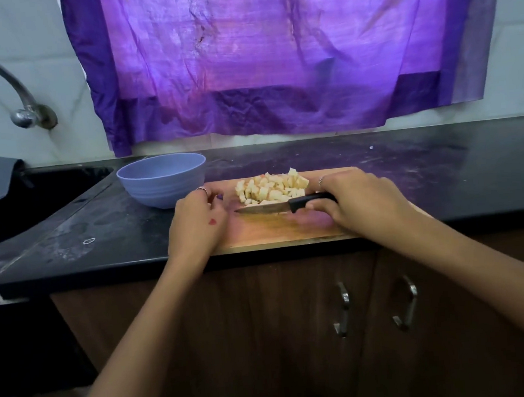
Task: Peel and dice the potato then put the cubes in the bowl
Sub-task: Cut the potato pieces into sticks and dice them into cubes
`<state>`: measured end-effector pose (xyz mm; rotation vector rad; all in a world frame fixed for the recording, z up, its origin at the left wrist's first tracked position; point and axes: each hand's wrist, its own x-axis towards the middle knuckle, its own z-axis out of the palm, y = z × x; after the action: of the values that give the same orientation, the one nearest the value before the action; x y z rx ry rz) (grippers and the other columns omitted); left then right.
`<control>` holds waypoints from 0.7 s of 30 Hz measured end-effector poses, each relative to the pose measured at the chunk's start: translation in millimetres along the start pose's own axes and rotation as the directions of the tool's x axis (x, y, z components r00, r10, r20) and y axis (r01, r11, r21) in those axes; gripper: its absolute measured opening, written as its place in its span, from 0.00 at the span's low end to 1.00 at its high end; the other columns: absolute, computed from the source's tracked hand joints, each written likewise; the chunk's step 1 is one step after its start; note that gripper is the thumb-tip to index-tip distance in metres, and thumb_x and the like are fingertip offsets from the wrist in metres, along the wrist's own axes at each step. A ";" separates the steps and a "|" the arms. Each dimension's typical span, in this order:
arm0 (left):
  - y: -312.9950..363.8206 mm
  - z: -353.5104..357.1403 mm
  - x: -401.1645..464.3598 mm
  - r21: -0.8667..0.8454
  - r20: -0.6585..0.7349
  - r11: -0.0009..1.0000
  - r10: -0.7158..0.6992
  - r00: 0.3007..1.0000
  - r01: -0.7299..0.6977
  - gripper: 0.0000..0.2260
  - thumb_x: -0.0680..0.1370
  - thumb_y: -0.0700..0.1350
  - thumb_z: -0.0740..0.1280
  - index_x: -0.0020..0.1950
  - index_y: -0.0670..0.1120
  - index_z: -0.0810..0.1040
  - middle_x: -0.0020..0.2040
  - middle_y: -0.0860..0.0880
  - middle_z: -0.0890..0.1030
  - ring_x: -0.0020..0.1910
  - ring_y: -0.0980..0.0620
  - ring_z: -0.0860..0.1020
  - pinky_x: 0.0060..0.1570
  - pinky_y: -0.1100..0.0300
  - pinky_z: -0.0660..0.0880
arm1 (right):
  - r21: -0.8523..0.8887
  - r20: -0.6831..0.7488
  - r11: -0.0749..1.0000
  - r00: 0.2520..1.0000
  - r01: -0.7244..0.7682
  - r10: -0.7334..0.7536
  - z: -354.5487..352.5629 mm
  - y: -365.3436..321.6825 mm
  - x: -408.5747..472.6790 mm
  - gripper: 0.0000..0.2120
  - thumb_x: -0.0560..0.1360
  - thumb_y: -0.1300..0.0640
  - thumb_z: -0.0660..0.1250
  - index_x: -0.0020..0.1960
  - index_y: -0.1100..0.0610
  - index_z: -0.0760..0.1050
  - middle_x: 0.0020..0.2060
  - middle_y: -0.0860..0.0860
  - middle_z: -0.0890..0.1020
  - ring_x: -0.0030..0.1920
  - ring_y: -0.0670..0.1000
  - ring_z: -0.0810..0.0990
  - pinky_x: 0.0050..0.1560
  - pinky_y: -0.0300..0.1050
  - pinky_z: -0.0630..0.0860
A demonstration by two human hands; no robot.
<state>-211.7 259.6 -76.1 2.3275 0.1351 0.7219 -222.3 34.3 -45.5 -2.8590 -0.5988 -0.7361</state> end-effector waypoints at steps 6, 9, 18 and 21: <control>-6.9 6.8 4.1 0.092 0.023 0.996 0.017 1.000 -0.019 0.10 0.80 0.46 0.60 0.54 0.47 0.79 0.48 0.46 0.79 0.44 0.47 0.76 0.43 0.51 0.73 | -0.043 -0.007 0.998 0.998 -0.055 0.055 13.2 -2.8 28.7 0.12 0.80 0.44 0.59 0.61 0.44 0.74 0.49 0.51 0.81 0.51 0.55 0.79 0.35 0.45 0.62; -6.1 6.5 3.4 0.101 0.026 0.994 0.030 0.999 -0.033 0.10 0.80 0.46 0.59 0.53 0.48 0.79 0.48 0.46 0.79 0.46 0.46 0.76 0.45 0.49 0.75 | -0.026 0.012 0.997 0.997 -0.078 0.078 14.0 -1.1 38.0 0.12 0.79 0.44 0.60 0.60 0.43 0.75 0.47 0.51 0.82 0.49 0.56 0.80 0.40 0.46 0.66; -4.2 6.1 1.3 0.117 0.035 0.992 0.034 0.999 -0.038 0.10 0.80 0.45 0.60 0.57 0.49 0.79 0.49 0.48 0.79 0.47 0.47 0.76 0.47 0.47 0.77 | -0.040 -0.094 0.990 0.987 -0.132 0.128 -19.9 2.9 25.1 0.10 0.78 0.44 0.63 0.57 0.45 0.76 0.51 0.52 0.80 0.52 0.58 0.78 0.42 0.45 0.65; -1.5 5.4 -1.3 0.128 0.024 0.990 0.051 0.998 -0.054 0.10 0.80 0.45 0.60 0.57 0.48 0.79 0.48 0.48 0.79 0.45 0.48 0.77 0.46 0.47 0.77 | -0.032 -0.122 0.989 0.983 -0.144 0.139 -26.5 2.0 18.0 0.10 0.78 0.44 0.63 0.56 0.46 0.76 0.50 0.51 0.81 0.51 0.58 0.77 0.41 0.46 0.65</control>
<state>-209.7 257.2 -80.9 2.4685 0.1147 0.7346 -218.6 32.9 -13.7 -2.8320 -0.3642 -0.8967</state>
